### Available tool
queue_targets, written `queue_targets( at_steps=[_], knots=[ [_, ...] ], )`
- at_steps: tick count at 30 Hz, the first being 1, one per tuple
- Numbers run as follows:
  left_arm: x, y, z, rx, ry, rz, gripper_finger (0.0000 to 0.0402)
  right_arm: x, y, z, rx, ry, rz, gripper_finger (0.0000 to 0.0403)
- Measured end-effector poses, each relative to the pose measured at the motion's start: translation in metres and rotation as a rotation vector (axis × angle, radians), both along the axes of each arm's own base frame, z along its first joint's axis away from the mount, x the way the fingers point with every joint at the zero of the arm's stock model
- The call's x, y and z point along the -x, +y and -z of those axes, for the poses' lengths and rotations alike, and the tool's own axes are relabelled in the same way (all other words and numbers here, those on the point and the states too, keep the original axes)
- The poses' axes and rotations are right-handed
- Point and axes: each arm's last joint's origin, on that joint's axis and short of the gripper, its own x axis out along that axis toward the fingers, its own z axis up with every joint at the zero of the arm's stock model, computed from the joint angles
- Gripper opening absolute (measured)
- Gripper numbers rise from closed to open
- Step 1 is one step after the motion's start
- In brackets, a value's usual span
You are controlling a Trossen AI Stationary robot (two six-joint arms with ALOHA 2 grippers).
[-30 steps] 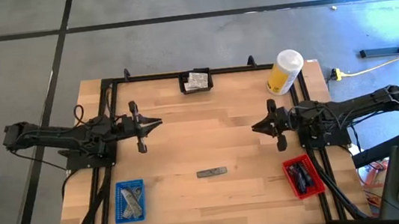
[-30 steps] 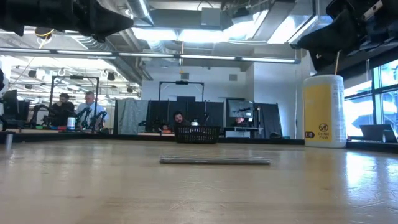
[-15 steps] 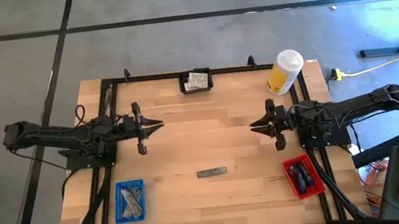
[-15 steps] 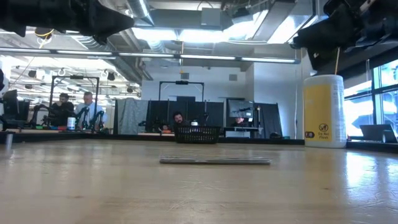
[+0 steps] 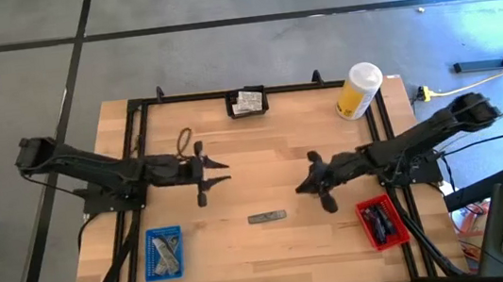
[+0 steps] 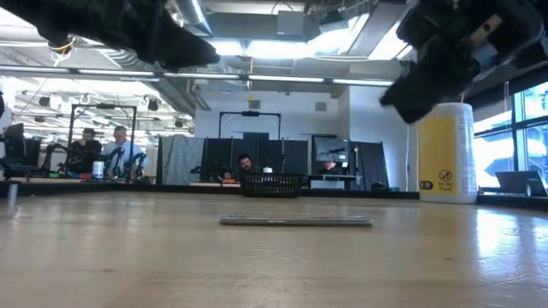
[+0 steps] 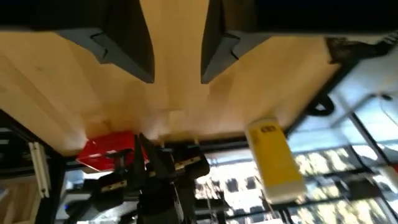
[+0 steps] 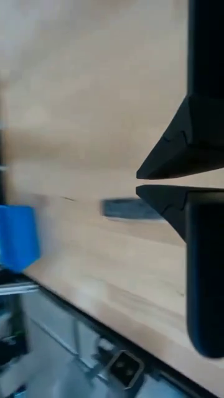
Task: Pick & Place Travel size toiletries
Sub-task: Put the black comb into the blue bin
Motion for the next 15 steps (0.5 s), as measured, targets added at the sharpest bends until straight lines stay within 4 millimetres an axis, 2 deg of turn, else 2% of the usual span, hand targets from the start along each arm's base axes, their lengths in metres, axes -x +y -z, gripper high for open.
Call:
queue_targets(
  at_steps=[7,11,15],
  knots=[
    [-0.023,-0.018,0.020,0.095,0.221,0.035,0.0167,-0.024,0.027,0.024,-0.021,0.167,-0.028,0.0015],
    [-0.039,-0.029,0.026,0.103,0.269,0.057,0.0190,-0.039,0.039,0.026,0.077,0.232,0.003,0.0015],
    [-0.055,-0.041,0.034,0.099,0.314,0.074,0.0193,-0.052,0.049,0.028,0.197,0.343,0.034,0.0015]
  ],
)
